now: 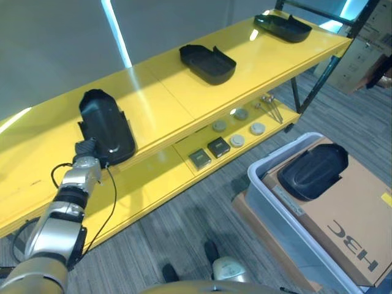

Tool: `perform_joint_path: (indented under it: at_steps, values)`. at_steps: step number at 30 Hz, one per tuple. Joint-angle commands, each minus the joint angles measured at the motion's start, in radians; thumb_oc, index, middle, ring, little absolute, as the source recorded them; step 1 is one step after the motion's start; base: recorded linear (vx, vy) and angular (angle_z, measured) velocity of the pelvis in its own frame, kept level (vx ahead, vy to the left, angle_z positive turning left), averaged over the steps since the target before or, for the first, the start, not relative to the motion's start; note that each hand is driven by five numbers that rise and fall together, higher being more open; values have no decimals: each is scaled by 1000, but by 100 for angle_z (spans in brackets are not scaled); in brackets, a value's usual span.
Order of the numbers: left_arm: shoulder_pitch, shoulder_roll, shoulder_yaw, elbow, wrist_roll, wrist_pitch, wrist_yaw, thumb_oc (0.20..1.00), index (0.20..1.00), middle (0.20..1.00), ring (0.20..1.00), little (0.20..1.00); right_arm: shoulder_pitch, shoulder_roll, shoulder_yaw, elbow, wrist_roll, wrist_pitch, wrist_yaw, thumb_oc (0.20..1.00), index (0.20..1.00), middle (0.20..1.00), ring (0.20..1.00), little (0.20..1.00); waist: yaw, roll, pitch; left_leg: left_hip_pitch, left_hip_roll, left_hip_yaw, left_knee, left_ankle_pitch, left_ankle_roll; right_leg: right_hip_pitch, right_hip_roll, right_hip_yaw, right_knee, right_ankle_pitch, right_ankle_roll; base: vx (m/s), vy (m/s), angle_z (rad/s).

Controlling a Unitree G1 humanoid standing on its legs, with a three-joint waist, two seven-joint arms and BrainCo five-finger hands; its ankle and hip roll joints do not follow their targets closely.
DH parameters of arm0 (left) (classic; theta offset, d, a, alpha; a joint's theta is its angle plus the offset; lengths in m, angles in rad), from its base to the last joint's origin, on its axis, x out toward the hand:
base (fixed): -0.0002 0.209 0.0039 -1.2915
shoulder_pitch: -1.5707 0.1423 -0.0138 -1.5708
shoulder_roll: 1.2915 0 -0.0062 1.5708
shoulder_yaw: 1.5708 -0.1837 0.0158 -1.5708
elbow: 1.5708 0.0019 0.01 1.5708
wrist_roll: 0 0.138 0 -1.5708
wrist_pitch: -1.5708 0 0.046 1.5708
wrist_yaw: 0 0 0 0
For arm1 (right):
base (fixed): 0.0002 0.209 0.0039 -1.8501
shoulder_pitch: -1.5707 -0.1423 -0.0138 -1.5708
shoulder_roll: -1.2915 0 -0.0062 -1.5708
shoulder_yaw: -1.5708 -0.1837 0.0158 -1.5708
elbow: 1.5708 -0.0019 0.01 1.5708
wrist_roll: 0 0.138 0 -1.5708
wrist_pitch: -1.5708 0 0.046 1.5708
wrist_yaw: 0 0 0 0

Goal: Move parts from the plastic box to the shelf.

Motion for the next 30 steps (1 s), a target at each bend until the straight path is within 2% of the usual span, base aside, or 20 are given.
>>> perform_joint_path:
  at_steps: [1, 5, 10, 13, 20, 24, 30]
  values:
    - [-78, 102, 21, 110, 68, -15, 72, 200, 200, 200, 200, 200, 11, -37, 33, 71, -35, -51, 0, 1000, 1000, 1000, 1000, 1000, -5, -8, -13, -27, 128, -103, 63, -28, -50, -55, -64, 32, 130, -78, 81, 103, 34, -2]
    - [-108, 122, 17, 158, 69, -17, 100, 200, 200, 200, 200, 200, 0, -49, 39, 90, -44, -69, -1, 1000, 1000, 1000, 1000, 1000, -8, -11, -3, -44, 129, -109, 81, -34, -50, -68, -63, 39, 144, -85, 78, 22, 42, -2]
    - [-152, 127, 20, 180, 23, -63, 138, 200, 200, 200, 200, 200, -41, -65, 49, 111, -34, -103, -1, 1000, 1000, 1000, 1000, 1000, -8, -23, 46, -97, 132, -122, 105, -38, -50, -112, -57, 53, 153, -86, 73, -84, 36, -4]
    - [-166, 123, 15, 181, 13, -68, 143, 200, 200, 200, 200, 200, -49, -66, 53, 112, -35, -110, -2, 1000, 1000, 1000, 1000, 1000, -6, -29, 56, -108, 134, -127, 109, -38, -51, -116, -55, 52, 149, -84, 72, -47, -7, -1]
    - [-180, 90, 21, 194, -77, -128, 124, 200, 200, 200, 200, 200, -52, -54, 61, 116, -26, -124, 2, 1000, 1000, 1000, 1000, 1000, 3, -57, 73, -130, 147, -128, 120, -33, -56, -119, -53, 44, 133, -73, 71, -11, -26, 0]
    - [-186, 68, 14, 190, -63, -129, 121, 200, 200, 200, 200, 200, -58, -50, 63, 115, -20, -124, 6, 1000, 1000, 1000, 1000, 1000, 5, -64, 78, -137, 151, -127, 122, -31, -58, -122, -51, 42, 130, -71, 70, -27, -43, 0]
    - [-216, 50, -23, 209, -28, -98, 117, 200, 200, 200, 200, 200, -66, -44, 73, 120, -9, -122, 17, 1000, 1000, 1000, 1000, 1000, 3, -69, 76, -140, 159, -119, 121, -22, -63, -113, -49, 44, 117, -67, 67, -4, -27, 0]
